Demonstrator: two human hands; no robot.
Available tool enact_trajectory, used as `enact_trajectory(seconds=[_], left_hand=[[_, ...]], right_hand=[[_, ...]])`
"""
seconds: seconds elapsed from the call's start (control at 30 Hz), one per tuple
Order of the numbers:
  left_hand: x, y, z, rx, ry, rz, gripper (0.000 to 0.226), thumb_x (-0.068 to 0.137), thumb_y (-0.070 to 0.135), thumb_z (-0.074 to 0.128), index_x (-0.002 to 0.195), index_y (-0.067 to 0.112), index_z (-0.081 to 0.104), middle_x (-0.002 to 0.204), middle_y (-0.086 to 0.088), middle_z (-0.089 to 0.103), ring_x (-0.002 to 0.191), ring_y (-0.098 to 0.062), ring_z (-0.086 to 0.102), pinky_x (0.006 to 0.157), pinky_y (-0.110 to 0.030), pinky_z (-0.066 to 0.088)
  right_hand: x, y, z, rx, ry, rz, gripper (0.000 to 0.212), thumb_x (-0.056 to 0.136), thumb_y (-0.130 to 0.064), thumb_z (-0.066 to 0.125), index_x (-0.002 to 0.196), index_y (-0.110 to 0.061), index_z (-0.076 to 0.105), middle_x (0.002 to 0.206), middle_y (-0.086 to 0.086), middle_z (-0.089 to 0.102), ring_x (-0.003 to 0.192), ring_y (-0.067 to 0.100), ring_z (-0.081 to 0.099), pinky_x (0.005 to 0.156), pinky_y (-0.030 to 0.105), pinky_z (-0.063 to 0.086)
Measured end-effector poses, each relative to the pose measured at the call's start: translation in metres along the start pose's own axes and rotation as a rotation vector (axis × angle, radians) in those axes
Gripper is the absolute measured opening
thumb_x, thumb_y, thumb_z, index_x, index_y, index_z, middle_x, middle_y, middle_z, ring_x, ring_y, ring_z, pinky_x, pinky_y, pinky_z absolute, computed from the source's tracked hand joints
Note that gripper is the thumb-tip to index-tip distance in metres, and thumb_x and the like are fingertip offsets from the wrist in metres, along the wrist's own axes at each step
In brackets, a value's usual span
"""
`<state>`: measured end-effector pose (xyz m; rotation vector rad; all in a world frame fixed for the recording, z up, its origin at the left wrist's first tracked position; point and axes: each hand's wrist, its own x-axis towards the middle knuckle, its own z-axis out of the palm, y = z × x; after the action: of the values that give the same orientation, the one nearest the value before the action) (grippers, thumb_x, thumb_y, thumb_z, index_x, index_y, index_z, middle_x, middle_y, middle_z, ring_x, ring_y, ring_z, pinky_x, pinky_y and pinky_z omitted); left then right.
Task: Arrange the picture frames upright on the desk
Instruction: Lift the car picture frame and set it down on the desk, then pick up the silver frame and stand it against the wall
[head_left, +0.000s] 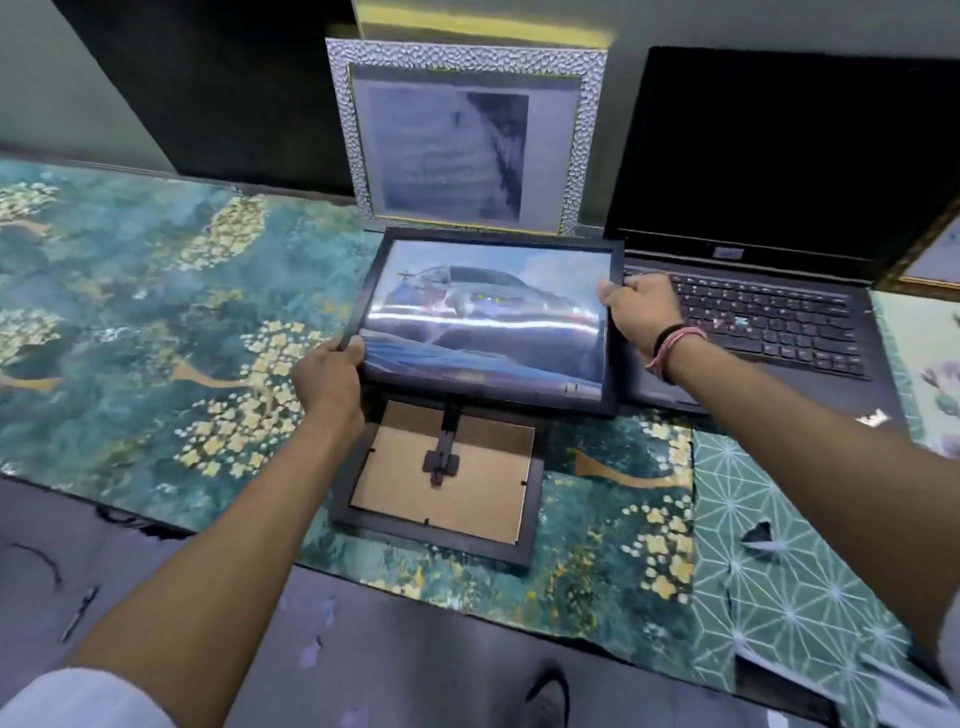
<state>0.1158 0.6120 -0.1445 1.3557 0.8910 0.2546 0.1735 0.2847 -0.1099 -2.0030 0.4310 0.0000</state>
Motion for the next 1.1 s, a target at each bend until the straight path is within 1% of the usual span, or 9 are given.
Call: enact_trajectory(seconds=[0.1, 0.23, 0.33, 0.47, 0.57, 0.7, 0.8, 1.0, 1.1], left_hand=[[0.015, -0.005, -0.006, 0.213, -0.005, 0.047, 0.029, 0.086, 0.014, 0.079, 0.114, 0.005, 0.078, 0.101, -0.011, 0.074, 0.09, -0.021, 0.063, 0.083, -0.035, 0.056], [0.021, -0.004, -0.01, 0.387, 0.013, 0.117, 0.005, 0.08, 0.016, 0.076, 0.076, 0.014, 0.074, 0.079, -0.009, 0.068, 0.076, -0.023, 0.06, 0.076, -0.04, 0.057], [0.022, -0.005, -0.009, 0.524, 0.022, 0.161, 0.017, 0.075, 0.016, 0.07, 0.065, 0.002, 0.067, 0.066, -0.01, 0.06, 0.065, -0.024, 0.051, 0.064, -0.037, 0.05], [0.017, 0.0, -0.004, 0.646, 0.027, 0.173, 0.021, 0.069, 0.02, 0.054, 0.062, 0.002, 0.065, 0.058, -0.009, 0.055, 0.064, -0.032, 0.053, 0.085, -0.046, 0.053], [0.028, 0.009, 0.008, 0.712, -0.003, 0.199, 0.047, 0.067, 0.031, 0.046, 0.092, 0.004, 0.075, 0.096, -0.024, 0.073, 0.101, -0.048, 0.065, 0.102, -0.052, 0.046], [0.038, 0.043, 0.035, 0.589, -0.13, 0.232, 0.056, 0.076, 0.026, 0.053, 0.119, -0.005, 0.068, 0.126, -0.029, 0.069, 0.122, -0.048, 0.063, 0.101, -0.06, 0.049], [0.053, 0.074, 0.065, 0.468, -0.287, 0.176, 0.058, 0.087, 0.012, 0.061, 0.142, -0.005, 0.056, 0.146, -0.018, 0.062, 0.138, -0.038, 0.055, 0.11, -0.047, 0.046], [0.097, 0.124, 0.117, 0.305, -0.391, 0.204, 0.032, 0.08, -0.001, 0.054, 0.109, 0.011, 0.063, 0.089, -0.001, 0.062, 0.076, -0.018, 0.051, 0.062, -0.027, 0.042], [0.121, 0.14, 0.135, 0.194, -0.35, 0.224, 0.05, 0.081, -0.002, 0.052, 0.131, 0.002, 0.056, 0.125, -0.011, 0.063, 0.089, -0.018, 0.05, 0.068, -0.026, 0.042]], right_hand=[[-0.002, 0.003, 0.006, -0.28, 0.025, -0.032, 0.05, 0.096, -0.029, 0.063, 0.054, -0.011, 0.042, 0.054, 0.008, 0.036, 0.055, 0.028, 0.035, 0.055, 0.04, 0.025], [0.001, 0.004, 0.019, -0.47, 0.056, -0.09, 0.041, 0.098, -0.028, 0.059, 0.072, 0.003, 0.059, 0.073, 0.023, 0.051, 0.075, 0.037, 0.048, 0.067, 0.039, 0.03], [0.005, 0.008, 0.024, -0.544, 0.071, -0.125, 0.038, 0.096, -0.03, 0.061, 0.072, -0.002, 0.054, 0.08, 0.029, 0.058, 0.09, 0.046, 0.059, 0.075, 0.043, 0.041], [0.001, 0.006, 0.026, -0.579, 0.108, -0.099, 0.032, 0.09, -0.035, 0.058, 0.079, -0.005, 0.053, 0.104, 0.029, 0.062, 0.096, 0.044, 0.058, 0.077, 0.04, 0.041], [0.006, -0.007, 0.031, -0.576, 0.193, -0.176, 0.025, 0.091, -0.02, 0.056, 0.098, 0.003, 0.062, 0.118, 0.029, 0.058, 0.111, 0.043, 0.055, 0.094, 0.044, 0.045], [0.018, -0.046, 0.042, -0.394, 0.143, -0.194, 0.003, 0.088, -0.018, 0.055, 0.085, -0.019, 0.055, 0.093, 0.015, 0.059, 0.089, 0.031, 0.051, 0.082, 0.034, 0.042], [0.044, -0.065, 0.051, -0.258, 0.089, -0.095, 0.027, 0.089, -0.02, 0.055, 0.11, -0.005, 0.066, 0.119, 0.021, 0.07, 0.113, 0.039, 0.063, 0.102, 0.04, 0.049], [0.099, -0.084, 0.061, -0.094, 0.083, -0.108, 0.035, 0.081, -0.019, 0.048, 0.114, -0.015, 0.057, 0.104, 0.008, 0.063, 0.091, 0.023, 0.057, 0.088, 0.043, 0.053], [0.119, -0.092, 0.065, -0.041, 0.132, -0.092, 0.033, 0.078, -0.021, 0.046, 0.109, -0.011, 0.053, 0.094, 0.009, 0.06, 0.08, 0.025, 0.053, 0.072, 0.043, 0.049]])
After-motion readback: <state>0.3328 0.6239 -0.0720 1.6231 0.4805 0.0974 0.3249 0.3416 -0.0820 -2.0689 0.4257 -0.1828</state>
